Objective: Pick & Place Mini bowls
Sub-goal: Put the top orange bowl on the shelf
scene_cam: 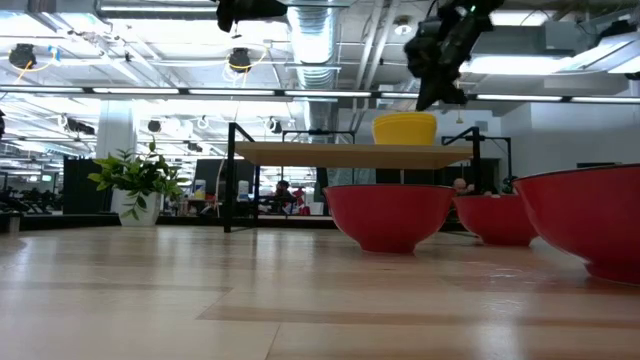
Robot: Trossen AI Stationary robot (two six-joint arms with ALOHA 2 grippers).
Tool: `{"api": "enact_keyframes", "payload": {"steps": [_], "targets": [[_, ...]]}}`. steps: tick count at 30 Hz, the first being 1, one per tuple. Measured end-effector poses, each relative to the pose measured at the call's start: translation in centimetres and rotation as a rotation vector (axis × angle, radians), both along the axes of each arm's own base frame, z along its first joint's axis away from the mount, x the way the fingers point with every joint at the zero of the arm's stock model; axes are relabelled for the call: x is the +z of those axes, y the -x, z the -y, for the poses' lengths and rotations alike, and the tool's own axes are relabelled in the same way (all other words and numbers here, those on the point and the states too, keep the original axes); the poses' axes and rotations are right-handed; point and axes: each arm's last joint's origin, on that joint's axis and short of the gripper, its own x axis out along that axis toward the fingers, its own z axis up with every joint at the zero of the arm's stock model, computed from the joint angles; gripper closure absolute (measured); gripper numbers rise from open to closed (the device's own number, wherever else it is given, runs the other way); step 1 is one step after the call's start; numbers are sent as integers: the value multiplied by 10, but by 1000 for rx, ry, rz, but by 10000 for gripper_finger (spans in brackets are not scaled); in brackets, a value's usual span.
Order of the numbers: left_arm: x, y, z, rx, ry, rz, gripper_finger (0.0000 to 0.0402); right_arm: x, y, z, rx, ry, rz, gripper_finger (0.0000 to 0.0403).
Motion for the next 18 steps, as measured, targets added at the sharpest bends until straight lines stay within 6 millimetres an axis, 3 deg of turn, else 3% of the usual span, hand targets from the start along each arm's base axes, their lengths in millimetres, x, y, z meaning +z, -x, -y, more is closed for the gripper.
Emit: {"api": "enact_keyframes", "payload": {"steps": [4,8,13,18], "targets": [[0,0,0,0,1,0,180,23,9,-33,46,11,14,403],[0,0,0,0,1,-1,180,42,14,-86,142,-30,-13,403],[0,0,1,-45,9,-3,180,50,18,-137,58,-65,-175,403],[0,-1,3,-108,20,-4,180,54,24,-175,22,-76,-174,403]]}}
